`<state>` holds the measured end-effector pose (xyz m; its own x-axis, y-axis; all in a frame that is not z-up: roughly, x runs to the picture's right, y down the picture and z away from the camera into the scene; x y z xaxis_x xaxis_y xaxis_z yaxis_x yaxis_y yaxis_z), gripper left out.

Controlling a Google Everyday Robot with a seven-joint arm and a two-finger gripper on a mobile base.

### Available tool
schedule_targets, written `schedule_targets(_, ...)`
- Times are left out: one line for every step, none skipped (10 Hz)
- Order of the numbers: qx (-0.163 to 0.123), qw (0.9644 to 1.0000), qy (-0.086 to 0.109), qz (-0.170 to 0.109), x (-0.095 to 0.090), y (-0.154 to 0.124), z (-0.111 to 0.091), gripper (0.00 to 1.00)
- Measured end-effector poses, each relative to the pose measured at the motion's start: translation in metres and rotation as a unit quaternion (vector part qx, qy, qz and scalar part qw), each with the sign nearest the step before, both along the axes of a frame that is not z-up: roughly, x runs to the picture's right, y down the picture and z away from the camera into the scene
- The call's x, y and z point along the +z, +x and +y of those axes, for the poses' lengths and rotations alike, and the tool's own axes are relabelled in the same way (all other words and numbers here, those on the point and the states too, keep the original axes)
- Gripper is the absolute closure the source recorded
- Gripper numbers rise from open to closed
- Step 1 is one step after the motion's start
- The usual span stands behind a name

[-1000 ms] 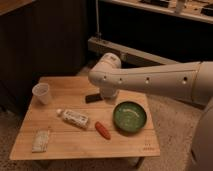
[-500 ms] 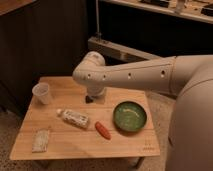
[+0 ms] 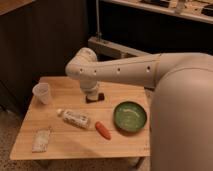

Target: Move the arm in a circular motion

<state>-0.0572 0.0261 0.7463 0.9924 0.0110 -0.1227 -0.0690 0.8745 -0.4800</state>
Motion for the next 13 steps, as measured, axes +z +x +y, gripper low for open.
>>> schedule_targets(-0.005, 1.0000, -0.001, -0.004, 0.005, 0.001, -0.005, 0.99)
schedule_targets(-0.012, 0.9999, -0.003, -0.012, 0.008, -0.006, -0.009, 0.99)
schedule_targets(-0.017, 0.9997, -0.003, -0.018, 0.011, -0.011, -0.014, 0.99)
schedule_targets(-0.014, 0.9998, 0.000, -0.016, 0.017, -0.007, -0.021, 0.99)
schedule_targets(-0.012, 0.9998, 0.001, -0.013, 0.022, 0.001, -0.027, 0.99)
schedule_targets(-0.010, 0.9999, 0.002, -0.009, 0.026, 0.016, -0.032, 0.99)
schedule_targets(-0.009, 0.9999, 0.000, -0.008, 0.025, 0.028, -0.030, 0.98)
schedule_targets(-0.003, 1.0000, 0.002, -0.004, 0.025, 0.041, -0.028, 0.93)
schedule_targets(0.001, 1.0000, 0.003, -0.001, 0.026, 0.048, -0.028, 0.84)
schedule_targets(0.003, 1.0000, 0.003, -0.001, 0.028, 0.053, -0.030, 0.71)
schedule_targets(0.004, 1.0000, 0.004, 0.000, 0.032, 0.060, -0.033, 0.63)
schedule_targets(0.007, 1.0000, 0.006, 0.004, 0.034, 0.073, -0.035, 0.56)
schedule_targets(0.007, 0.9999, 0.006, 0.006, 0.034, 0.081, -0.033, 0.56)
